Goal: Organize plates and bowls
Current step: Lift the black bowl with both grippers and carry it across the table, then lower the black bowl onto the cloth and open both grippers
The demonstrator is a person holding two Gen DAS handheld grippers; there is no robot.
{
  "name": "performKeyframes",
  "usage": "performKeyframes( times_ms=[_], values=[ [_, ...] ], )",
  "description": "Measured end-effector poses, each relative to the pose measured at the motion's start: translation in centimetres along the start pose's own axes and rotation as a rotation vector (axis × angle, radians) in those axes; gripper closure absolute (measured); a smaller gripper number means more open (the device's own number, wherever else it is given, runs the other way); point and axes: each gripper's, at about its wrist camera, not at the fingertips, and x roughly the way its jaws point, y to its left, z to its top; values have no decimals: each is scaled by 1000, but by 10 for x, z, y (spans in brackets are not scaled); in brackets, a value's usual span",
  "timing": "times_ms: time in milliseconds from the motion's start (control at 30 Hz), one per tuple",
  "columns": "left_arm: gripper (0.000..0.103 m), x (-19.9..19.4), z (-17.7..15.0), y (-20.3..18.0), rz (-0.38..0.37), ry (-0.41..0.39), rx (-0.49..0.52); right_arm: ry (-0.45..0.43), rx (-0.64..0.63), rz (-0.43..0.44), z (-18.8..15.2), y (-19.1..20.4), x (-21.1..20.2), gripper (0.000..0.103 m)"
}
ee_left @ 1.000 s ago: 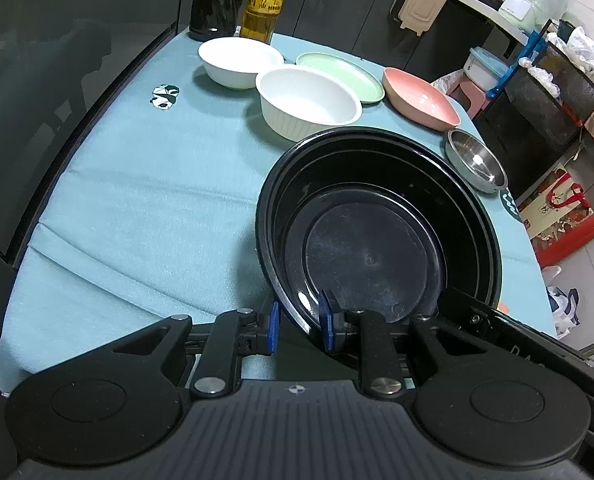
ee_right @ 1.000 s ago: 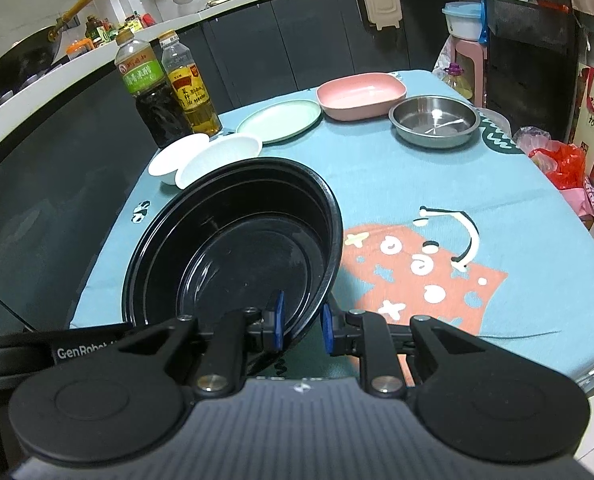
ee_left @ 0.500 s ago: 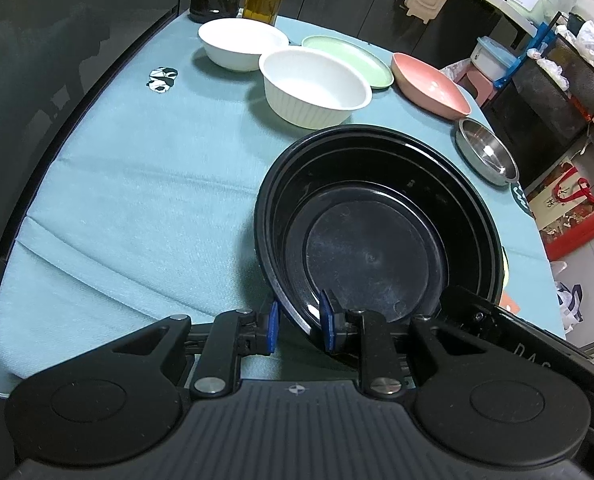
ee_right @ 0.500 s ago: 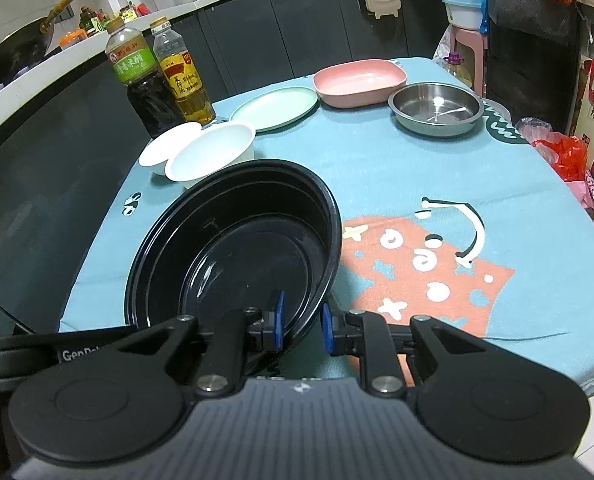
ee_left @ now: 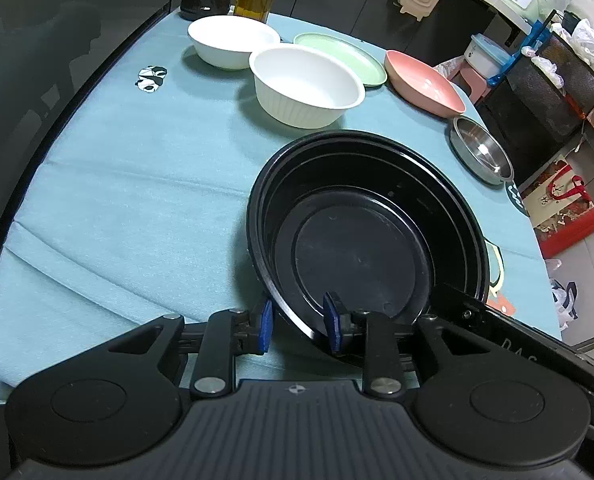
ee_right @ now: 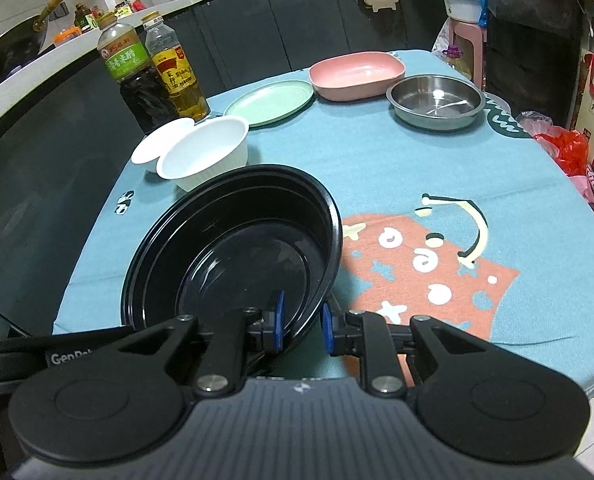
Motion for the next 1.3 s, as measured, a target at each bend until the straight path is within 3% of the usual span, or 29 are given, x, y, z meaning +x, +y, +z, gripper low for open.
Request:
performKeyframes(
  times_ms=[267,733,933,1300],
  values=[
    [73,4,0,7,-1,10,-36,10,3,-5,1,-1,3,81],
    [72,-6,-1,15,-39,-63,-46,12,26,-9,0,-5,3,80],
    [72,-9,1,20,-44,-77,-65,-1,33,-11,0,-7,1,71],
    [72,-30,17,32,-38,-194,-100,-54,44,-22,13,-13,-9,70]
  ],
)
